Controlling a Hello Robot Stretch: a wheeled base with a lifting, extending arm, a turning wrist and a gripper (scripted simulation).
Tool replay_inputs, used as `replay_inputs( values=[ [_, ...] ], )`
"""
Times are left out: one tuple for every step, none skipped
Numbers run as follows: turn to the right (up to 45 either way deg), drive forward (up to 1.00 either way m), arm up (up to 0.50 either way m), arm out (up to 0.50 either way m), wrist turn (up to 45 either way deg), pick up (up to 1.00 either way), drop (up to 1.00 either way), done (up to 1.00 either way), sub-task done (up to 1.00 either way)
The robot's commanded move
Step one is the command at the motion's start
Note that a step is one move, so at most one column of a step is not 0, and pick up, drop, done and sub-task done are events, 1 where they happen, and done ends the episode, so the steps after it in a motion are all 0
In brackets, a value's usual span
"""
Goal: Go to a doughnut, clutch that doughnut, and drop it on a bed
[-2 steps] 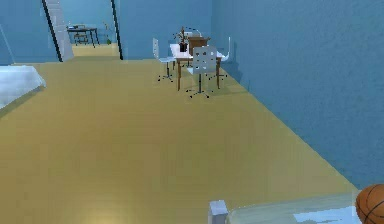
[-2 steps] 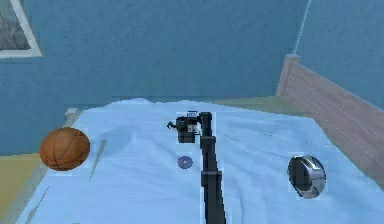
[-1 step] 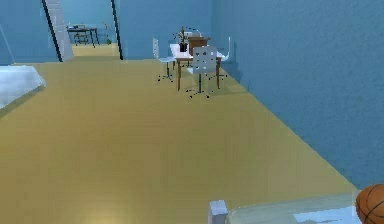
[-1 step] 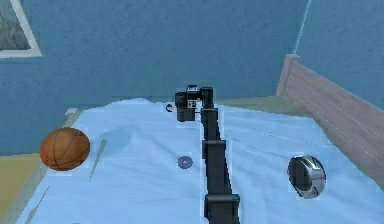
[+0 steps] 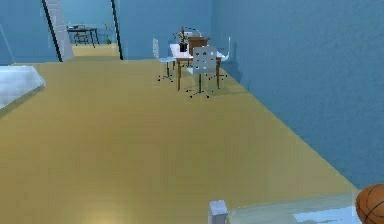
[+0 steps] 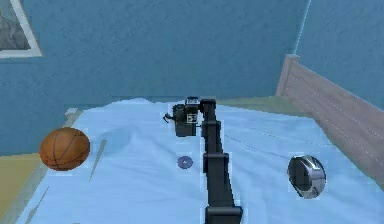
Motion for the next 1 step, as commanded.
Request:
replay_inputs(
  values=[
    [0.0,0.00,0.00,0.00,0.0,0.00,0.00,1.00,0.00]
  ],
)
